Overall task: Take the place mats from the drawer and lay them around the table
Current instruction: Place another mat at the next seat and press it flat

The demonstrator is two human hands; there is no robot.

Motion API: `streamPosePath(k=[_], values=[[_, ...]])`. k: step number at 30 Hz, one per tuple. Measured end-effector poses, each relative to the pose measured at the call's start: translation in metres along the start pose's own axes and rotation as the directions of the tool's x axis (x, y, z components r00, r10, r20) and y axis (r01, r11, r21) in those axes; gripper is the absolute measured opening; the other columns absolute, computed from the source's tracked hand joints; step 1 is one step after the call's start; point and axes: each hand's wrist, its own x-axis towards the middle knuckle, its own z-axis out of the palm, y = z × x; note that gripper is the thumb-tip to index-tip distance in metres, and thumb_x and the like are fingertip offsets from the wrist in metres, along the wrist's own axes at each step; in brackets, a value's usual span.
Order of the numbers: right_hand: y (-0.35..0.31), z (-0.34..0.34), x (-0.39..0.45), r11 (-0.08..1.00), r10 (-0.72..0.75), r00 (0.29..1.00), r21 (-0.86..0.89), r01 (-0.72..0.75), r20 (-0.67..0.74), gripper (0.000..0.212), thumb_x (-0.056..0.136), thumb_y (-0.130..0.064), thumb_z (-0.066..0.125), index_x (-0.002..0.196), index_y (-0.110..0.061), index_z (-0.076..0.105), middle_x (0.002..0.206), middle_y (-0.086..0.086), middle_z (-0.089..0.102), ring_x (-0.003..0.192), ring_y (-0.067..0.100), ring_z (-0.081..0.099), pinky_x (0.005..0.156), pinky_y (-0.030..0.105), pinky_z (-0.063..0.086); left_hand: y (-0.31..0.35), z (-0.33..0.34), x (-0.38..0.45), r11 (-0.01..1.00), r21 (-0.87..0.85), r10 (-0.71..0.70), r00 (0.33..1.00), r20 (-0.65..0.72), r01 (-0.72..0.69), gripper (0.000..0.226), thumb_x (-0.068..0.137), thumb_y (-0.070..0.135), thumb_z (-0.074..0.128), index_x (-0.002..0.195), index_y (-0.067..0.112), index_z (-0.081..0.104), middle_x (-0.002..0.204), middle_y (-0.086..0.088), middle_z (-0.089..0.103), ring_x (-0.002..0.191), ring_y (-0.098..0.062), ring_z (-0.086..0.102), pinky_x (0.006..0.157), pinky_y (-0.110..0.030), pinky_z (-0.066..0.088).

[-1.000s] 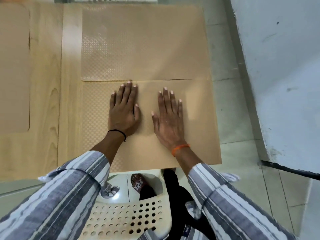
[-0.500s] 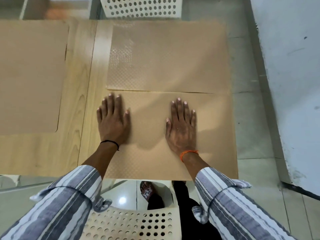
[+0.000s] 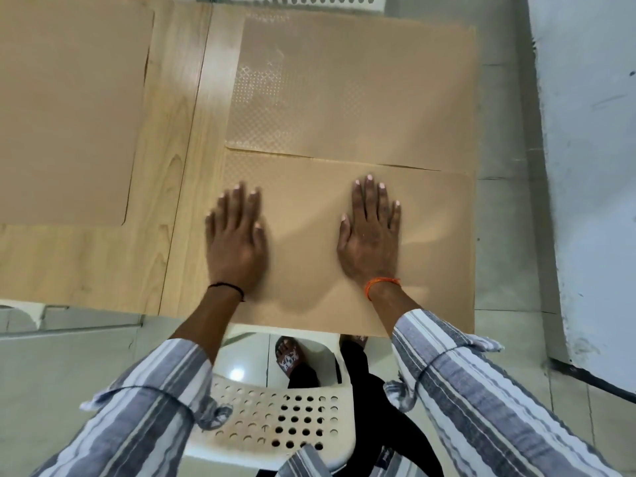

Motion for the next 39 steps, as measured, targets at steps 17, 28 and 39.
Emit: streamPosePath(k=[17, 28, 39], values=[[0.013, -0.008, -0.017, 0.999, -0.04, 0.998, 0.009, 0.039, 0.052, 0.063, 0.098, -0.042, 0.03, 0.157, -0.022, 0.019, 0.166, 0.003, 0.011, 0.153, 0.023, 0.011, 0.122, 0.048, 0.011, 0.033, 0.012, -0.051, 0.999, 0.007, 0.043, 0.999, 0.004, -0.043, 0.06, 0.099, 0.037, 0.028, 0.156, 0.03, 0.009, 0.164, 0.006, 0.002, 0.151, -0.016, -0.001, 0.121, -0.047, 0.006], [0.017, -0.024, -0.121, 0.997, -0.017, 0.998, 0.07, 0.012, 0.061, 0.07, 0.101, -0.042, 0.038, 0.156, -0.007, 0.015, 0.165, 0.012, 0.01, 0.153, 0.028, 0.008, 0.122, 0.052, 0.013, 0.035, 0.012, -0.051, 1.0, 0.006, 0.027, 1.0, 0.014, -0.027, 0.061, 0.099, 0.035, 0.029, 0.155, 0.032, 0.005, 0.164, 0.007, -0.002, 0.151, -0.016, -0.003, 0.121, -0.048, 0.003], [0.049, -0.022, -0.137, 0.984, -0.178, 0.977, 0.006, 0.178, 0.117, 0.058, 0.104, -0.025, 0.032, 0.158, -0.021, 0.012, 0.166, 0.004, 0.003, 0.153, 0.024, 0.001, 0.122, 0.051, 0.012, 0.039, 0.007, -0.054, 1.0, -0.012, -0.001, 1.0, -0.022, 0.001, 0.059, 0.097, 0.034, 0.035, 0.153, 0.031, 0.019, 0.162, 0.0, 0.016, 0.149, -0.024, 0.014, 0.12, -0.046, 0.01]])
